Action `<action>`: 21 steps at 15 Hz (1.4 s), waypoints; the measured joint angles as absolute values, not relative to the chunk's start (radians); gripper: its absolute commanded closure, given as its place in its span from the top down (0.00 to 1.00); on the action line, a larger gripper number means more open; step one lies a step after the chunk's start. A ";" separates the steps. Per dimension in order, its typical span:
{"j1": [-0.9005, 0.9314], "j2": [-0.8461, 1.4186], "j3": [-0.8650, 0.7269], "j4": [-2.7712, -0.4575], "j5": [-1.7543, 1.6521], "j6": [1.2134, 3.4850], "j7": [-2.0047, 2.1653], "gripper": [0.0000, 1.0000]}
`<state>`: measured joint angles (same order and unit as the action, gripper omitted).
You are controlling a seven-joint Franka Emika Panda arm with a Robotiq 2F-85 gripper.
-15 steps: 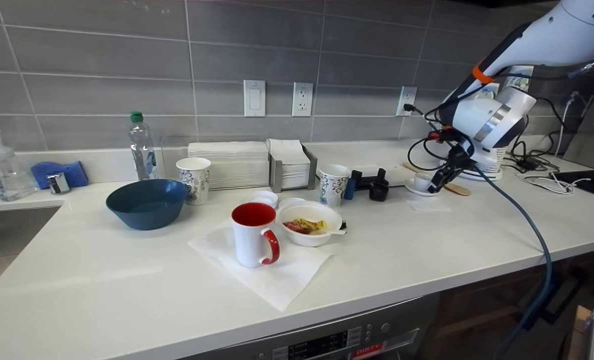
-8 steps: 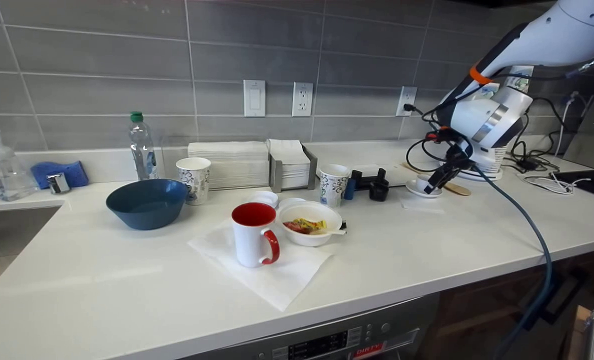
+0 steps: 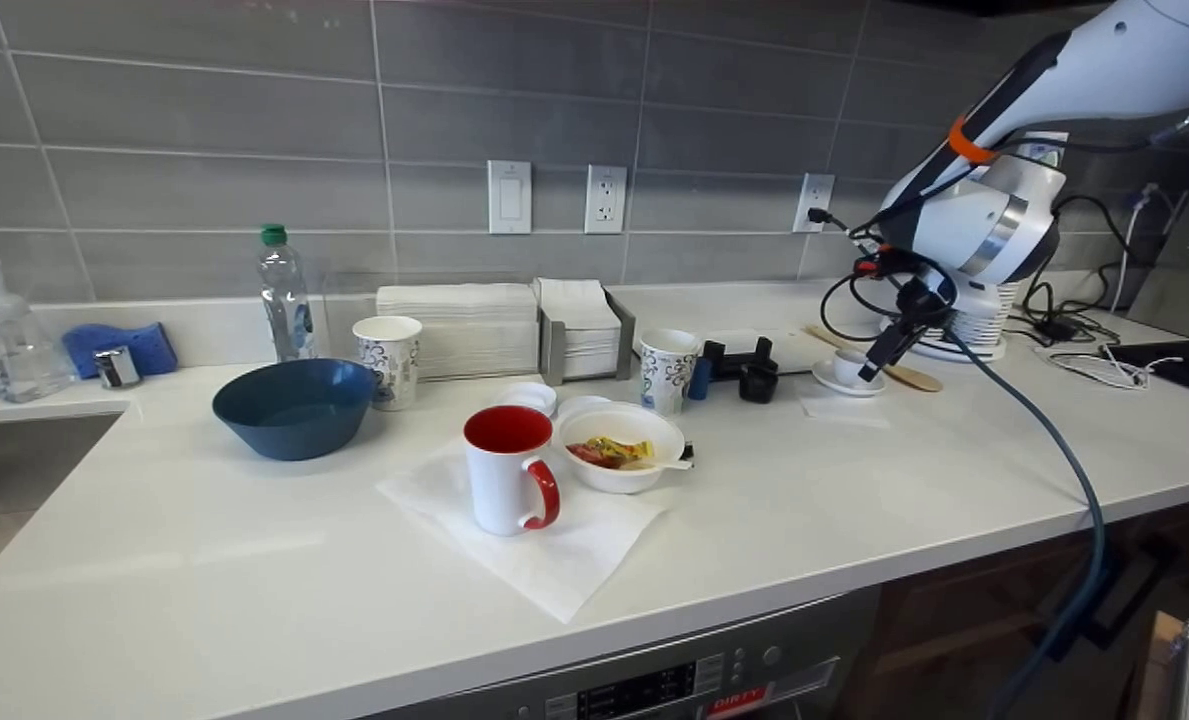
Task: Move the small mug and put it on the white plate on the right
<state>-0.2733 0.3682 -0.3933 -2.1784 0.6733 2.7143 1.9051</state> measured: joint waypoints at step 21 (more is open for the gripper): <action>-0.261 -0.477 -0.248 -2.401 -0.194 1.916 1.697 1.00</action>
